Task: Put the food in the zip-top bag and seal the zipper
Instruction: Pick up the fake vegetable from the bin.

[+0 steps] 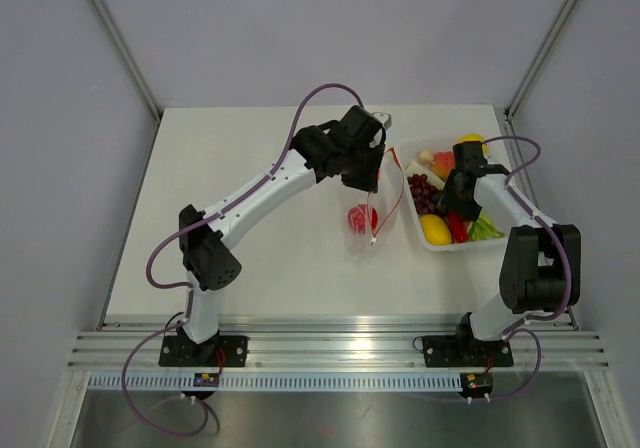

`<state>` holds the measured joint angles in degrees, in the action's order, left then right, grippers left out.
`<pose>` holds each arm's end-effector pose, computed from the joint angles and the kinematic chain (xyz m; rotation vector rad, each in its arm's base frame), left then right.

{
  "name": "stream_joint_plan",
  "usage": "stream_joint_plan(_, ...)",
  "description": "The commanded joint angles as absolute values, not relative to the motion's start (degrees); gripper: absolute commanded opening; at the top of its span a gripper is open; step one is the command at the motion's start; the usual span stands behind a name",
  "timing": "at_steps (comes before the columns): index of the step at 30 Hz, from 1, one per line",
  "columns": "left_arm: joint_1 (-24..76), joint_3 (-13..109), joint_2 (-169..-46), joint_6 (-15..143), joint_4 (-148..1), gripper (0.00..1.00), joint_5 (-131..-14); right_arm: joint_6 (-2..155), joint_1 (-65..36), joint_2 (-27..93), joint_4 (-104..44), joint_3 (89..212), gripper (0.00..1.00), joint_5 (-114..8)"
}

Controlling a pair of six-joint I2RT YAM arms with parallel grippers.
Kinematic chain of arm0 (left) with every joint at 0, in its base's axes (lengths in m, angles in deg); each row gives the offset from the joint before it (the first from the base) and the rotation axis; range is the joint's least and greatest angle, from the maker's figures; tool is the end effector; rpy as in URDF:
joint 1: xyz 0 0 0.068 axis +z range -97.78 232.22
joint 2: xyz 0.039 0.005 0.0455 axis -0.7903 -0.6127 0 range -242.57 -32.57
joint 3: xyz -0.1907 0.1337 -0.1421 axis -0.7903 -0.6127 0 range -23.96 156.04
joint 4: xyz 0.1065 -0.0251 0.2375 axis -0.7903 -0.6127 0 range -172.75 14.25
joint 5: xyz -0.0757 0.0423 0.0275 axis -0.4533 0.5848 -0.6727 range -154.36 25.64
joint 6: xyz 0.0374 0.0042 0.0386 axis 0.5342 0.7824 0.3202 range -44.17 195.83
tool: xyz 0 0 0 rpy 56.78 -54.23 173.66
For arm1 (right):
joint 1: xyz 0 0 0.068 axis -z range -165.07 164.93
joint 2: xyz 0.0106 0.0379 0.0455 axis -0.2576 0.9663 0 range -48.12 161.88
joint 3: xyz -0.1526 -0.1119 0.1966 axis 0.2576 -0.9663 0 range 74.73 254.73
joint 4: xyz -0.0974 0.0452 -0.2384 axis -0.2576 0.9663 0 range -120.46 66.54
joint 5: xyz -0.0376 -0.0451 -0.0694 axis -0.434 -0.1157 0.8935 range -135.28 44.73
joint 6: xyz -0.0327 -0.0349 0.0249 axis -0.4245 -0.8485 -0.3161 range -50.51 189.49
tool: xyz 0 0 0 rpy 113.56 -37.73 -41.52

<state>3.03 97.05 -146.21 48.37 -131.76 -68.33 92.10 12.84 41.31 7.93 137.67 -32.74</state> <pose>0.2816 -0.3298 0.3641 0.5105 2.4853 -0.6627 0.3097 0.0035 0.2235 0.5387 2.6095 -0.1589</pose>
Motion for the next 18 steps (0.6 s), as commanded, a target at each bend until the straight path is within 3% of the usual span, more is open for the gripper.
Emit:
stream_joint_plan(1, 3.3, 97.5, -144.7, 48.5, -129.9, 0.00, -69.0, 90.1, 13.2, 42.8, 5.2, 137.7, 0.59, -32.0)
stream_joint_plan(4, 3.3, 99.3, -144.9, 49.1, -131.7, 0.00, -66.4, 89.7, 13.2, 42.4, 5.3, 138.0, 0.50, -32.8)
stream_joint_plan(8, 3.3, 104.8, -145.4, 52.3, -135.8, 0.00, -61.6, 89.7, 13.2, 40.1, 6.6, 138.7, 0.23, -33.1)
stream_joint_plan(18, 2.5, 112.8, -149.1, 57.6, -142.3, 0.00, -54.6, 92.5, 13.2, 27.8, 11.5, 141.8, 0.15, -35.4)
